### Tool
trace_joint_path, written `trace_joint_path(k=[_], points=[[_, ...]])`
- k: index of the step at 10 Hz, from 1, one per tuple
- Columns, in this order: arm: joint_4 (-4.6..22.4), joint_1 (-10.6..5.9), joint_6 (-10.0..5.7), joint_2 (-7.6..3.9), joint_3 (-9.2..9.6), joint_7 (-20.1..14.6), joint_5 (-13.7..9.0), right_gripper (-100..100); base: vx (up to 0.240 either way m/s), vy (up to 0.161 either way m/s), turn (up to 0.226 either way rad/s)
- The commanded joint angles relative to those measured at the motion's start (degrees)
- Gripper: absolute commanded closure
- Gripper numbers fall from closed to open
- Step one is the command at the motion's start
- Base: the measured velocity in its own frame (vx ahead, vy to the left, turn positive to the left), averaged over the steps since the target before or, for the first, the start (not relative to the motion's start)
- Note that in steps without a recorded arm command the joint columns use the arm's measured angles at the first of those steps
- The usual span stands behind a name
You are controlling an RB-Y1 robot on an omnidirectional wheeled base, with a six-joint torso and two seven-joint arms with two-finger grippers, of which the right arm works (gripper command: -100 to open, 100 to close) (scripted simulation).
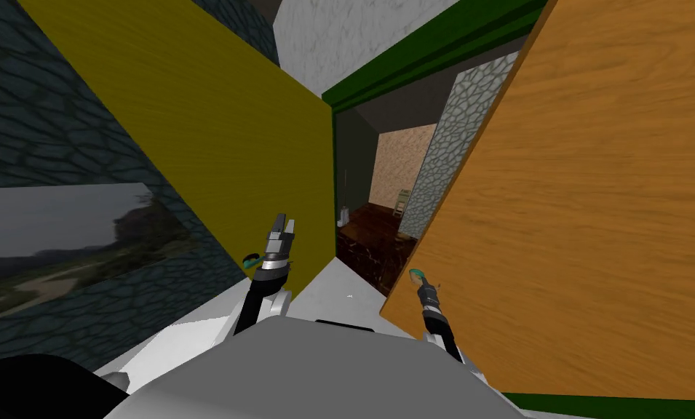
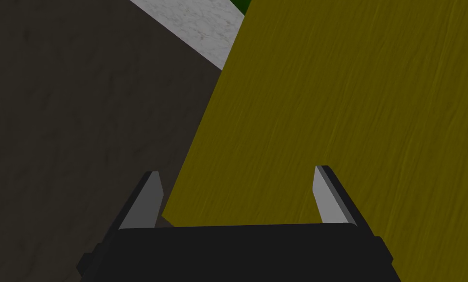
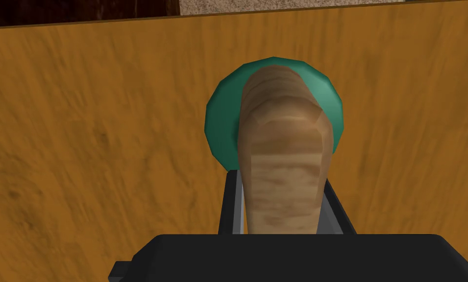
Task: Pull the door open
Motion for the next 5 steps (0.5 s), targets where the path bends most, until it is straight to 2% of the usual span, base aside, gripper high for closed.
trace_joint_path(k=[1,2,5], points=[[0.0,0.0,0.0,0.0,0.0,0.0,0.0,100,-0.086,0.015,0.006],[-0.2,0.59,-0.31,-0.32,1.01,-0.9,0.5,100,-0.143,-0.003,0.074],[-1.0,1.54,-1.27,-1.36,2.99,-2.7,1.4,100,-0.23,-0.029,0.11]])
